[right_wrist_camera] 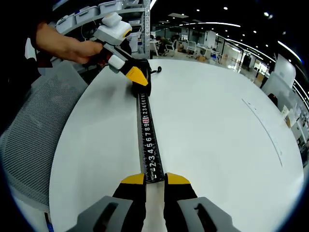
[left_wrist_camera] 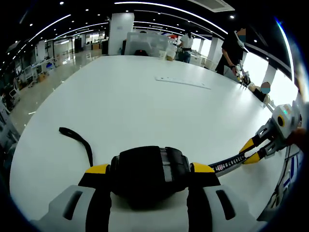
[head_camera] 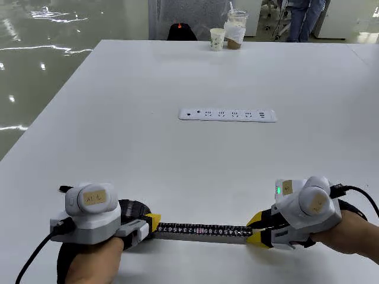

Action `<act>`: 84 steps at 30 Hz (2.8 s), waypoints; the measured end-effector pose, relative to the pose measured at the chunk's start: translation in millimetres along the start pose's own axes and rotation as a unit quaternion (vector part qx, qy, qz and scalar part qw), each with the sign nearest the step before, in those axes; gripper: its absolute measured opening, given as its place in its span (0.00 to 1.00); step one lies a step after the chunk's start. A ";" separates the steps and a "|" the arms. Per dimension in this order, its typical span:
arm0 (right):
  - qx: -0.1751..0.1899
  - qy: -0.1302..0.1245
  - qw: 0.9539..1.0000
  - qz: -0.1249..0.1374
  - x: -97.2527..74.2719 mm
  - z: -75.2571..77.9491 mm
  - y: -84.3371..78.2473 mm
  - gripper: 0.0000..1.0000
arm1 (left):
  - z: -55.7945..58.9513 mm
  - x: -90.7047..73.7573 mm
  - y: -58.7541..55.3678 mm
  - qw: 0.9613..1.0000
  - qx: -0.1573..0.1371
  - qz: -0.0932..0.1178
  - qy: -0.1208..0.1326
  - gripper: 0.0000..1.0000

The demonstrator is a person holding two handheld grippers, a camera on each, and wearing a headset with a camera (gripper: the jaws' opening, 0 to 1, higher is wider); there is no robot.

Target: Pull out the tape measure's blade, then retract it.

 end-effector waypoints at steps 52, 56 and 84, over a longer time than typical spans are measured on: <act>0.000 0.010 1.000 0.016 22.5 -4.4 24.9 0.10 | -1.9 0.0 0.4 1.000 -0.001 -0.003 -0.008 0.59; -0.001 0.010 1.000 0.019 25.0 -5.1 28.1 0.10 | -2.0 0.0 0.4 1.000 -0.002 -0.003 -0.009 0.59; -0.007 0.016 0.999 0.029 45.2 -8.3 51.0 0.10 | -3.4 0.2 0.7 1.000 -0.006 -0.006 -0.011 0.59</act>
Point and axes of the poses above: the centre of the closed fingertips' face, and the gripper's own axes: x roughly forward along the fingers, z roughly to its right, y roughly out of its top, the point moved 9 cm from there along -x, roughly backward along the fingers, and after that the axes turned 2 degrees about x, right-handed, at the moved point
